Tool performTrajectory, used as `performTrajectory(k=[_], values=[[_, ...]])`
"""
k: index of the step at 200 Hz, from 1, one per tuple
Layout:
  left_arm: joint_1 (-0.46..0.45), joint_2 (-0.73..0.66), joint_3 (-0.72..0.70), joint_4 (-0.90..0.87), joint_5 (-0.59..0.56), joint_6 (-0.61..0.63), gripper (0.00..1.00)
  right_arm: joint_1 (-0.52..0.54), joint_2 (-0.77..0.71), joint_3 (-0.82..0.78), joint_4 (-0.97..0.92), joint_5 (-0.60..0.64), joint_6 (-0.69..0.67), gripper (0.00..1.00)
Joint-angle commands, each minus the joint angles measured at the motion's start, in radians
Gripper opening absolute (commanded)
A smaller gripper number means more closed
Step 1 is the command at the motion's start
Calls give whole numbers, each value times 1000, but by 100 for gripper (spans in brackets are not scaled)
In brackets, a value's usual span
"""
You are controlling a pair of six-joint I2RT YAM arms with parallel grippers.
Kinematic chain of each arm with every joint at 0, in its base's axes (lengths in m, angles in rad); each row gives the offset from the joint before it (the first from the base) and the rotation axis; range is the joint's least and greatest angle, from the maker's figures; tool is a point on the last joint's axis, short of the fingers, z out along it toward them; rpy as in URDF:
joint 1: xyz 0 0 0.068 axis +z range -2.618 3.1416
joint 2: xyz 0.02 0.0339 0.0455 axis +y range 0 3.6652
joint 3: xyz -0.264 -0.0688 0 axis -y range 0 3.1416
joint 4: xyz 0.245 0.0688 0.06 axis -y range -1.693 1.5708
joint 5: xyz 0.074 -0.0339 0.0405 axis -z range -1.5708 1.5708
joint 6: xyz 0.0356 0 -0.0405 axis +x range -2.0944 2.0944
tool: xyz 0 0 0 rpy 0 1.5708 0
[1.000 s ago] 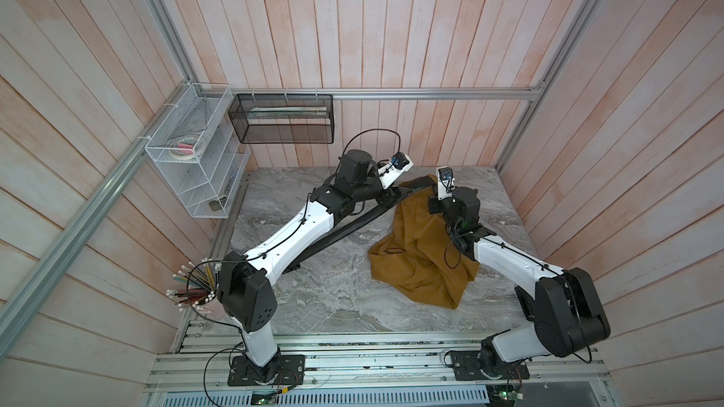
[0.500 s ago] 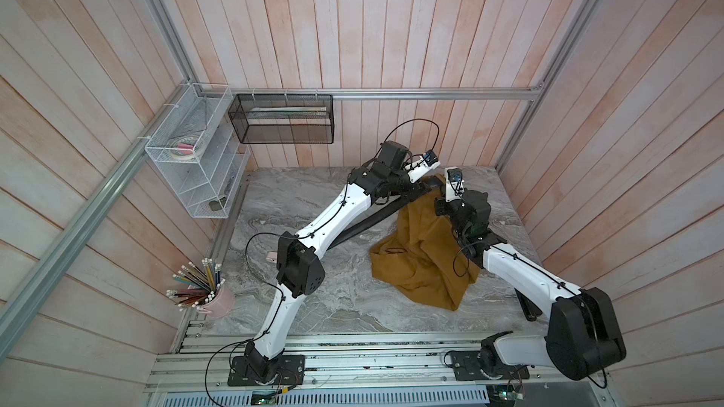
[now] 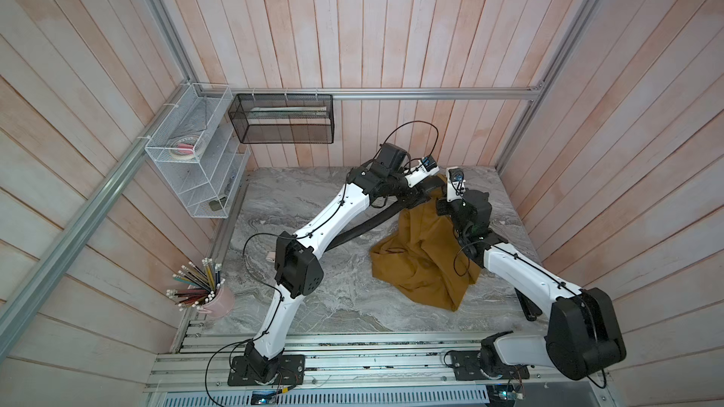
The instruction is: Remove the belt from the trousers
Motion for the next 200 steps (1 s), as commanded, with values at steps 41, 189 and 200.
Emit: performTrajectory(k=[41, 189, 200], values=[[-4, -13, 27, 38, 0, -2, 15, -9, -30, 29, 74, 2, -11, 3], [16, -402, -42, 276, -86, -32, 0, -87, 132, 26, 9, -97, 232, 57], [16, -431, -66, 298, -50, -33, 0, -87, 159, 41, 2, -120, 246, 57]])
